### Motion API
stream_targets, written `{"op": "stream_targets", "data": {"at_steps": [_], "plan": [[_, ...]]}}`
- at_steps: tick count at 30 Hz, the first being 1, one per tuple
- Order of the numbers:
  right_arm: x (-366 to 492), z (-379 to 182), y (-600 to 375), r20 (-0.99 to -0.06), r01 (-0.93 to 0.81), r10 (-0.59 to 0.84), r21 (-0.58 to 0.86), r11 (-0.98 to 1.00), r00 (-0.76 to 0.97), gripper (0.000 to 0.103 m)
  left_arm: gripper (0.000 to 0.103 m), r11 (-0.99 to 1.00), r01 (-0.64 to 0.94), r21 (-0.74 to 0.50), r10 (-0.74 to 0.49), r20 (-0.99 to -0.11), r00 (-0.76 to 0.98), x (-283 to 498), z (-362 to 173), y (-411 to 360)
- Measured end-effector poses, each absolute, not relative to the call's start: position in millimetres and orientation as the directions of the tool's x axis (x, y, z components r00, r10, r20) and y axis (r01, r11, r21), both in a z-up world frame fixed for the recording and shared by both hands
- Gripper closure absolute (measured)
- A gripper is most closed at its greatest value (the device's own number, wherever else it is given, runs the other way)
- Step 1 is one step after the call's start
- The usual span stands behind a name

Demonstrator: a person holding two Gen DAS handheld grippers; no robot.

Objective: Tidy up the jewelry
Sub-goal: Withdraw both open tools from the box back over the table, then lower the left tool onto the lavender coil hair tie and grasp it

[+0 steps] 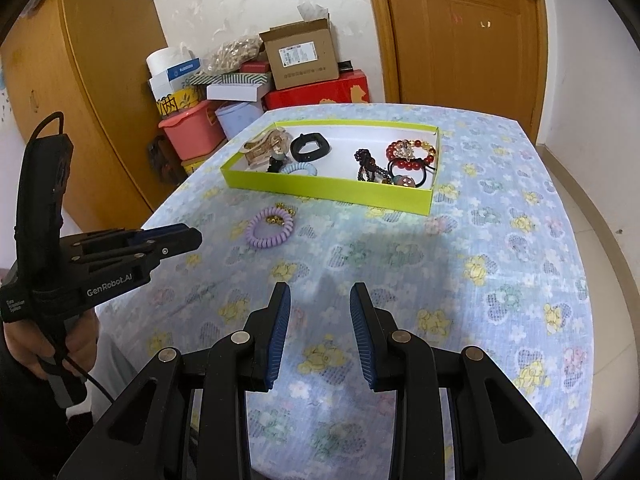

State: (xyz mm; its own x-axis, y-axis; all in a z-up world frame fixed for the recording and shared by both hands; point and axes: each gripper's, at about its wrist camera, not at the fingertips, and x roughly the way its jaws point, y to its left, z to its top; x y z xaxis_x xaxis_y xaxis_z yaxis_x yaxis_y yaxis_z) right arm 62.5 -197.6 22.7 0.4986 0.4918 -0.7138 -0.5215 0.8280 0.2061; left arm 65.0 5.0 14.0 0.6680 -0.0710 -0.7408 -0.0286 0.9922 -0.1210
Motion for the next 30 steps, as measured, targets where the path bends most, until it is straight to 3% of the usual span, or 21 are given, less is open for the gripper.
{"op": "stream_targets", "data": {"at_steps": [4,23,30], "plan": [[63.7,20.6,-195.3,-0.719,-0.523,0.486,0.2,0.829,0.496,0.071,0.079,0.991,-0.031,-0.129,-0.076,-0.746,0.662,67.3,10.0,7.8],[82.8,3.5,-192.4,-0.752,-0.503,0.467,0.21,0.839,0.465,0.071,0.078,0.986,-0.058,-0.158,-0.091,-0.791,0.605,130.2,-24.0,15.8],[89.3,-1.9,-191.0,-0.759,-0.496,0.466,0.218,0.84,0.455,0.071,0.078,0.997,-0.013,-0.08,-0.055,-0.788,0.613,136.2,-28.0,1.8]]}}
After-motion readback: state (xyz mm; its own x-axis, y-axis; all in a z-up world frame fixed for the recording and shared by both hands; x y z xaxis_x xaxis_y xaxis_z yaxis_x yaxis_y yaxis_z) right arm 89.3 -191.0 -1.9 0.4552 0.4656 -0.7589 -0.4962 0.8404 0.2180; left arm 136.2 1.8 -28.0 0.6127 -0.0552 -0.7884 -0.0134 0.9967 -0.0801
